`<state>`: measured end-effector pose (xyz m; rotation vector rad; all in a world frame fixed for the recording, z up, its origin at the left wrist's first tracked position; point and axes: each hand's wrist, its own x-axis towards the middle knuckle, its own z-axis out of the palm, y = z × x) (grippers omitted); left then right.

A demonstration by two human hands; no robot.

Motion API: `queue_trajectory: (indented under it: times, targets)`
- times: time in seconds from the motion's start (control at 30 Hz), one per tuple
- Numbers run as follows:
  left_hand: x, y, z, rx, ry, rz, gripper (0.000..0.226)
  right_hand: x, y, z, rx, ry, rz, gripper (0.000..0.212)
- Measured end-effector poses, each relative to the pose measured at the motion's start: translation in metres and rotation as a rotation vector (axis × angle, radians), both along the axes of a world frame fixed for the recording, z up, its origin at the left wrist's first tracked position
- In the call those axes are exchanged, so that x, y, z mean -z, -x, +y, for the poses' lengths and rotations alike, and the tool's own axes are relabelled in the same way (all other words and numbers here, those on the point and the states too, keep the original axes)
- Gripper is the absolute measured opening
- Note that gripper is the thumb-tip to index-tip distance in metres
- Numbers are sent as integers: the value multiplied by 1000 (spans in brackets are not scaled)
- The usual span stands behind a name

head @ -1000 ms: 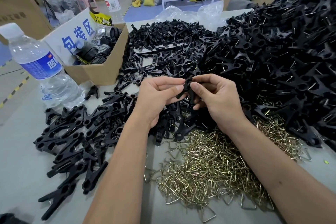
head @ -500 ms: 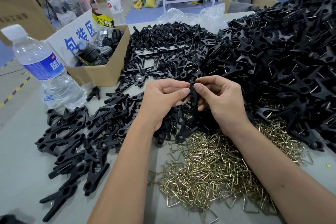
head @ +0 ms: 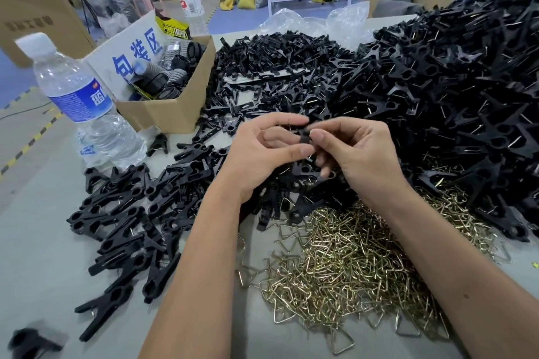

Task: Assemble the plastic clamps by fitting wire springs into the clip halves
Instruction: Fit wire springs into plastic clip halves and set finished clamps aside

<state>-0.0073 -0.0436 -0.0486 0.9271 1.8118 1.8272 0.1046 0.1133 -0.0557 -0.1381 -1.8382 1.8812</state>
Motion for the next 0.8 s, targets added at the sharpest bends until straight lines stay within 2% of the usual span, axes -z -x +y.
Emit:
queue_trajectory:
  times: [0.03, 0.1, 0.23, 0.27, 0.33, 0.43, 0.6, 0.7, 0.8]
  targets:
    - [0, 3, -2, -24, -22, -6, 44, -3, 0, -1, 23, -61, -10, 6]
    - [-1, 10, -8, -124, -64, -34, 34, -8, -1, -3, 79, -368, -52, 4]
    - [-1, 20, -17, -284, -190, -183, 19, -22, 1, -29, -161, -1107, -313, 17]
    - [0, 20, -18, -294, -205, -200, 18, -24, 1, -37, -197, -1248, -373, 20]
    - [1, 20, -17, -302, -199, -191, 17, -28, 3, -48, -205, -1397, -434, 24]
    - [1, 17, -17, -306, -174, -153, 15, -35, 2, -57, -187, -1452, -448, 24]
    - [0, 18, -18, -317, -228, -219, 15, -32, 0, -62, -232, -1426, -466, 25]
    - [0, 16, -18, -327, -224, -222, 15, -28, 5, -53, -251, -1223, -419, 23]
    - [-1, 15, -18, -329, -233, -215, 16, -25, 9, -39, -163, -850, -322, 13]
